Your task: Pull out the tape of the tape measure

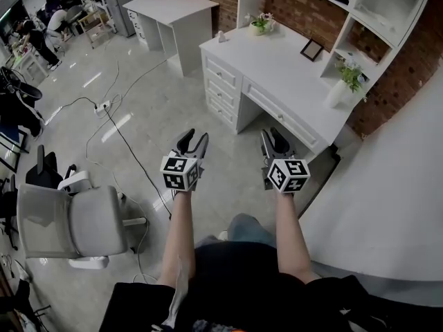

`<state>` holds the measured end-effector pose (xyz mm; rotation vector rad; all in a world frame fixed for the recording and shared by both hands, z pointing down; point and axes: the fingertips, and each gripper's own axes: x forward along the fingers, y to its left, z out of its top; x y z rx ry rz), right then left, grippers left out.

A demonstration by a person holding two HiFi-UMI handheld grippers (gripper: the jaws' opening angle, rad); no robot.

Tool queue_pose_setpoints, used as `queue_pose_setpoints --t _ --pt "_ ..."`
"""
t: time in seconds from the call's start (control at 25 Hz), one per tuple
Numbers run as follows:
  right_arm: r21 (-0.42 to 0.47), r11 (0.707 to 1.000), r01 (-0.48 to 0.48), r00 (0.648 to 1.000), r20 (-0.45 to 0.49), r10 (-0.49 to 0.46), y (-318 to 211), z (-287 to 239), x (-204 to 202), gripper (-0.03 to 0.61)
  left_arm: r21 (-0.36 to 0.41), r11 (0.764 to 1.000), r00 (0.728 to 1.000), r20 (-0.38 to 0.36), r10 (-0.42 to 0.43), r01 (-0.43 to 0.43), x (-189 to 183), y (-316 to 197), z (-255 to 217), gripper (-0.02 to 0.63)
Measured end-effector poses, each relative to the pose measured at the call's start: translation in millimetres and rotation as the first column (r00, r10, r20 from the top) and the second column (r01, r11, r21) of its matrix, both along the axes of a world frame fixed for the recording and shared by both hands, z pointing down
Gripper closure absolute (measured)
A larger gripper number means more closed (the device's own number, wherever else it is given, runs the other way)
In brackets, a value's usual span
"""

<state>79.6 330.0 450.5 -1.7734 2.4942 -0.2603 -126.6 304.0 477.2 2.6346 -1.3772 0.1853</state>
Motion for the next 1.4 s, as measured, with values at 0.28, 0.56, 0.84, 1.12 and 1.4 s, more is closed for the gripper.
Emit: queue_pose_setpoints --t 0.28,0.56,0.84,1.12,1.4 --pt "-0.01 1.0 -0.014 1.0 0.01 0.014 -27.5 7.2 6.4 0.466 -0.007 1.0 1.0 -0.003 -0.008 0.008 -5.1 -29.6 6.7 0.459" --pt "0.01 1.0 0.014 1.0 0.013 -0.014 -102.5 10.0 4.9 0.466 -0.006 1.0 1.0 0.005 -0.027 0.027 -7.0 -99.2 17.1 0.457" --pt "0.017 0.998 0.055 0.998 0.023 -0.055 -252.6 32.3 5.8 0.466 -0.002 0.998 0.997 0.019 -0.069 0.07 -7.8 -236.7 37.5 0.457" --pt "-0.003 0.994 0.113 0.994 -0.004 -0.113 -448.1 22.2 7.3 0.463 0.013 0.994 0.994 0.003 -0.111 0.111 -1.8 -420.3 28.7 0.445" --pt "-0.031 0.987 0.158 0.987 -0.019 -0.159 -601.6 21.0 7.2 0.463 -0.023 0.992 0.992 -0.006 -0.128 0.128 10.6 -563.9 39.4 0.443"
